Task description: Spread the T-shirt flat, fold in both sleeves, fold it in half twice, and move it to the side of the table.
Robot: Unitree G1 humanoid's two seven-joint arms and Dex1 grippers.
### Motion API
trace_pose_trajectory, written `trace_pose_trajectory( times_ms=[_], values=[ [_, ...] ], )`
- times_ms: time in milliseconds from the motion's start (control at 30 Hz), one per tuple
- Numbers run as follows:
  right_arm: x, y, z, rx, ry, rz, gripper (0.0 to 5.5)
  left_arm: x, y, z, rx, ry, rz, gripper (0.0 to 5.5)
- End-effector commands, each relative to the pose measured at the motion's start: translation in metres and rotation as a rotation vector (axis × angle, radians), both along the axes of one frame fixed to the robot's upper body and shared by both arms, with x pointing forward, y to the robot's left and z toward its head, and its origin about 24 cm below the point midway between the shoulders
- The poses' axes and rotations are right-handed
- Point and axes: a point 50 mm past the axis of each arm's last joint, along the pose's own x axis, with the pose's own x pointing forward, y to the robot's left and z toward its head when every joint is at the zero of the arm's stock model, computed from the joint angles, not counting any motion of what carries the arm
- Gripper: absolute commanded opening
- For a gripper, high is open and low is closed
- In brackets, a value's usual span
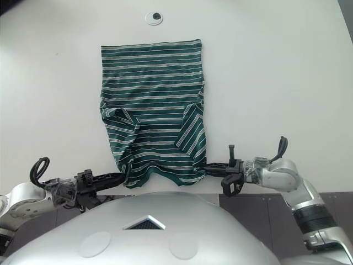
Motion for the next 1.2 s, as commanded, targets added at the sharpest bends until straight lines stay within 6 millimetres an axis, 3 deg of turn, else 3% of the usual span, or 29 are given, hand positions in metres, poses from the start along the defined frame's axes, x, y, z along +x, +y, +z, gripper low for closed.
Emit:
trace_pose_trajectory(
  times_ms=[33,167,267,333,467,633,833,1000,1200],
  values=[
    [-0.002,-0.008,-0.005,-0.077,0.057,0.004,0.0,-0.007,0.009,-0.013,0.122,0.089,0.011,0.01],
    [-0.005,-0.009,-0.002,-0.052,0.168,-0.034,0.0,0.0,0.001,0.009,-0.012,0.148,0.091,0.01],
    [-0.005,-0.01,0.009,0.026,0.361,-0.107,0.0,0.011,-0.007,0.043,-0.201,0.298,0.2,0.01],
    [0.001,-0.012,0.021,0.092,0.448,-0.147,0.0,0.016,-0.001,0.056,-0.233,0.374,0.237,0.01],
    [0.008,-0.016,0.038,0.169,0.565,-0.18,0.0,0.011,0.013,0.056,-0.213,0.479,0.281,0.01],
    [0.005,-0.02,0.043,0.193,0.66,-0.183,0.0,-0.004,0.02,0.049,-0.184,0.552,0.288,0.01],
    [0.0,-0.025,0.059,0.221,0.775,-0.145,0.0,-0.011,0.02,0.063,-0.268,0.663,0.278,0.01],
    [0.029,-0.018,0.064,0.279,0.617,-0.231,0.0,0.024,0.02,0.072,-0.421,0.47,0.324,0.01],
    [0.1,-0.008,0.059,0.362,0.389,-0.49,0.0,0.084,0.007,0.052,-0.475,0.234,0.469,0.01]
  ],
)
